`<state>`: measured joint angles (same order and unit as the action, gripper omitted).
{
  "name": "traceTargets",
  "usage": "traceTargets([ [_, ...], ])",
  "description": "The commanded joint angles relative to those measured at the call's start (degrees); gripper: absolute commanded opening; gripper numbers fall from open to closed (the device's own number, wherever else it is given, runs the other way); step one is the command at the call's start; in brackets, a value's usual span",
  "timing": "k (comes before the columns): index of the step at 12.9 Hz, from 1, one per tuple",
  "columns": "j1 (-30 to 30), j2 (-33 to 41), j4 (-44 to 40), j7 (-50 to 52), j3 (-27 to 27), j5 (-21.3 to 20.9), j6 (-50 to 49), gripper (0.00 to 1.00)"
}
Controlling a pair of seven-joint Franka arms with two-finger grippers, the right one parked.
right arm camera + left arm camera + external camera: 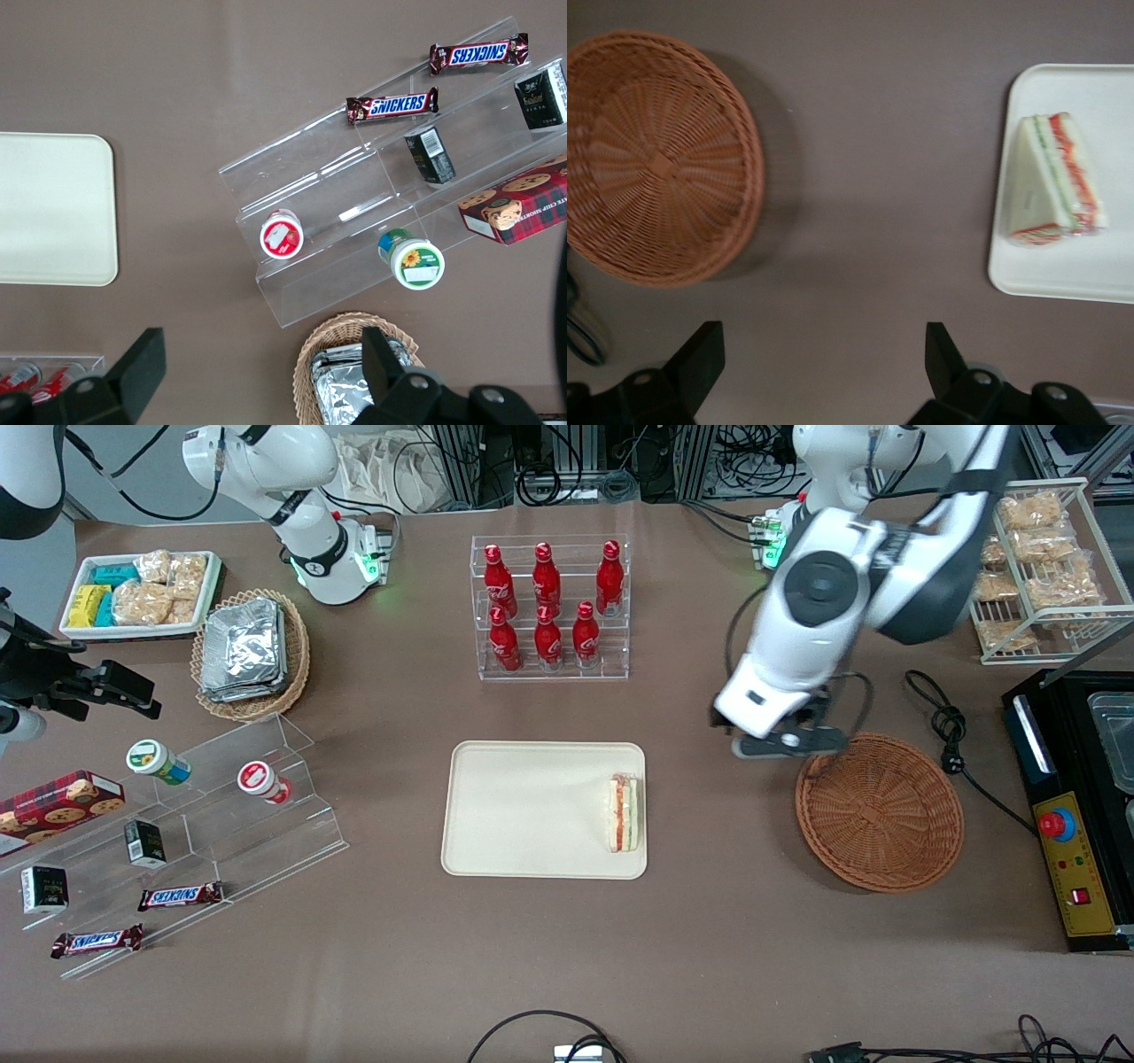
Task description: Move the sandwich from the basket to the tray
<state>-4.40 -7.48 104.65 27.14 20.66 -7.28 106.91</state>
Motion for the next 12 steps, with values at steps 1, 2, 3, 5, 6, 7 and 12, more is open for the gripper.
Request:
traceTargets([
  [1, 6.0, 1.2, -0.1, -6.9, 0.4, 1.3, -0.4, 1.0],
  [2, 8.2, 1.0, -1.0, -10.0, 0.4, 1.3, -0.5, 1.0],
  [3, 10.4, 0.5, -1.7, -12.5, 0.4, 1.3, -0.4, 1.0],
  [5, 13.0, -0.9, -4.3, -14.7, 0.4, 1.3, -1.3, 1.0],
  [6, 13.4, -1.4, -5.3, -14.8, 0.4, 1.3, -1.6, 1.0],
  [7, 13.5, -2.0, -6.1, -15.0, 0.4, 1.4, -2.2, 1.0],
  [12, 15.5, -8.2, -16.3, -15.4, 0.1, 2.9, -6.0, 1.0],
])
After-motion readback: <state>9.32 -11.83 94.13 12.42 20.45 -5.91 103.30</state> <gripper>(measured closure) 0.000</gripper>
